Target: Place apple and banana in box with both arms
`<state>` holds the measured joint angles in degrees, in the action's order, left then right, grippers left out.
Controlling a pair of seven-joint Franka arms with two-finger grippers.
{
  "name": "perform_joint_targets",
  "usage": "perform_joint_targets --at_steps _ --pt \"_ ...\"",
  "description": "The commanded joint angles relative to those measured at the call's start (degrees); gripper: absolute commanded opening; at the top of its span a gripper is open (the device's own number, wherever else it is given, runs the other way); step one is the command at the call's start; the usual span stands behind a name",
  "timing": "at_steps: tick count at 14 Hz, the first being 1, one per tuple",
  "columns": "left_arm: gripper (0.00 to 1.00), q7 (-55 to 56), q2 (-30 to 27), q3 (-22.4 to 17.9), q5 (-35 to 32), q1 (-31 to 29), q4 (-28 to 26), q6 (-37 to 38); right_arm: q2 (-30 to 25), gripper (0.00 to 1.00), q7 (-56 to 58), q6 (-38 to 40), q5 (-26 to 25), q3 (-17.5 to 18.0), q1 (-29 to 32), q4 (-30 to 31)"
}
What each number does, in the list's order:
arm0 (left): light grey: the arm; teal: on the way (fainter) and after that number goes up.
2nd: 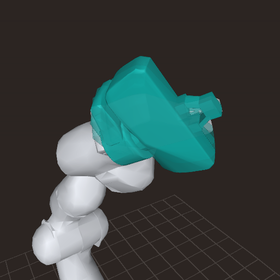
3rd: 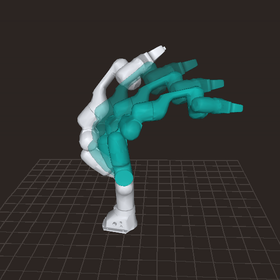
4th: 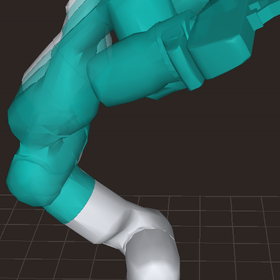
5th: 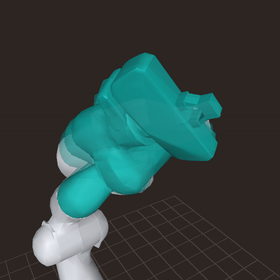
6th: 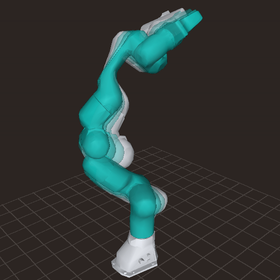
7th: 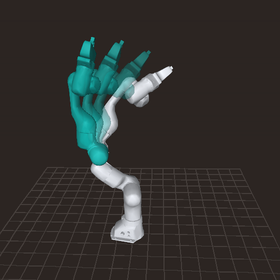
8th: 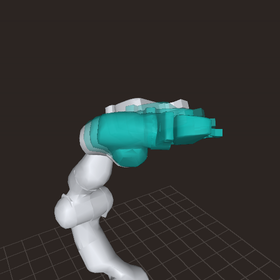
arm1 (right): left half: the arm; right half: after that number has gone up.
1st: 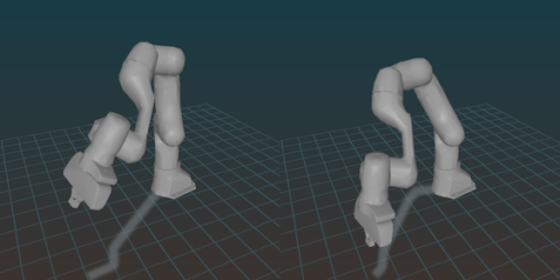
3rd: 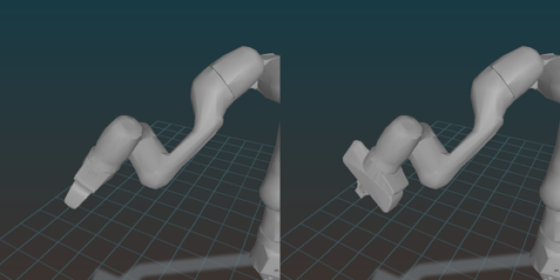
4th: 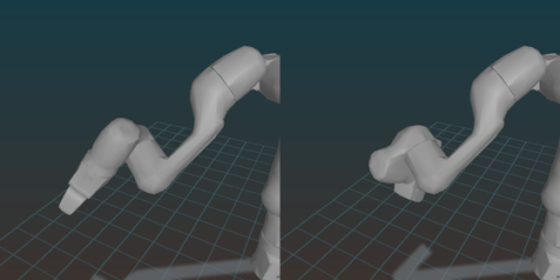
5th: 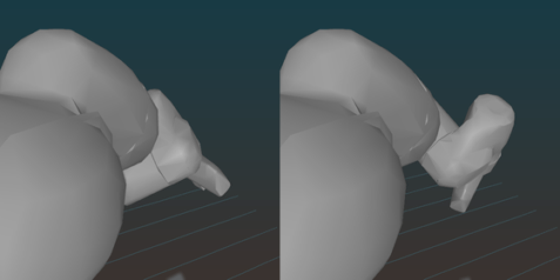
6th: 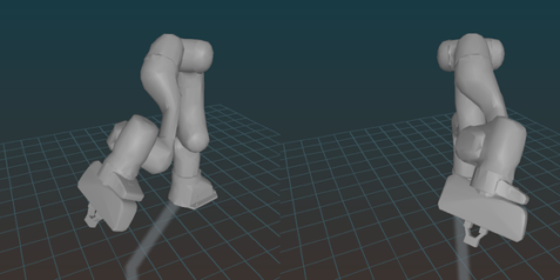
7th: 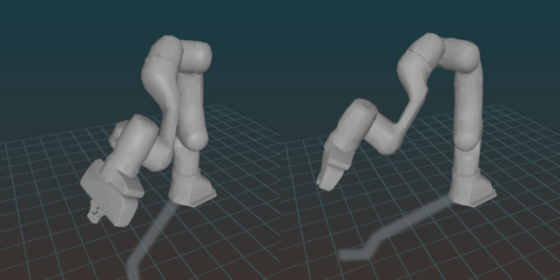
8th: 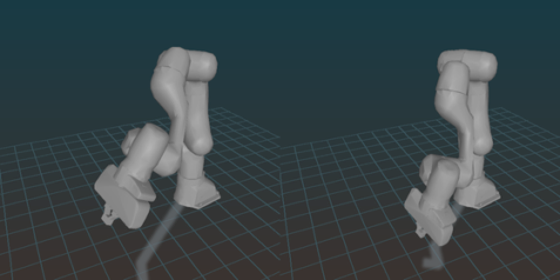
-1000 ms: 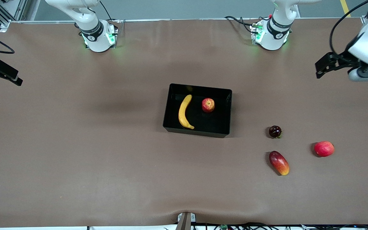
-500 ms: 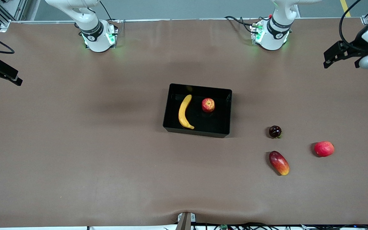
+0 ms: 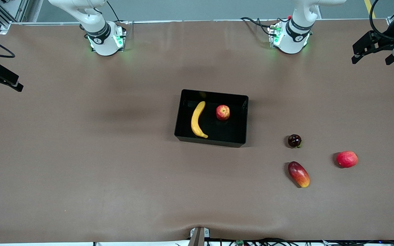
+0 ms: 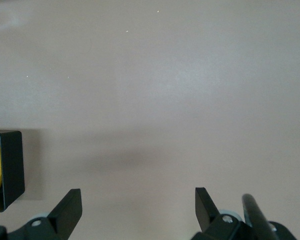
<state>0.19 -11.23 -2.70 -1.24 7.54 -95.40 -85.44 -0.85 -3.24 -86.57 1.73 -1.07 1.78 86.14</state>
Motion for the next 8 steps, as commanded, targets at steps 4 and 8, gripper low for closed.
perform_joint_targets --at_steps 4,8 --pt "1.0 -0.5 1.8 -1.3 0.7 0.5 1.9 -0.8 0.0 1.0 0.1 0.5 -0.6 0.2 0.0 -0.4" --pt "1.0 -0.2 3.1 -1.3 0.7 0.6 3.7 -0.5 0.0 1.0 0.1 0.5 -0.6 0.2 0.0 -0.3"
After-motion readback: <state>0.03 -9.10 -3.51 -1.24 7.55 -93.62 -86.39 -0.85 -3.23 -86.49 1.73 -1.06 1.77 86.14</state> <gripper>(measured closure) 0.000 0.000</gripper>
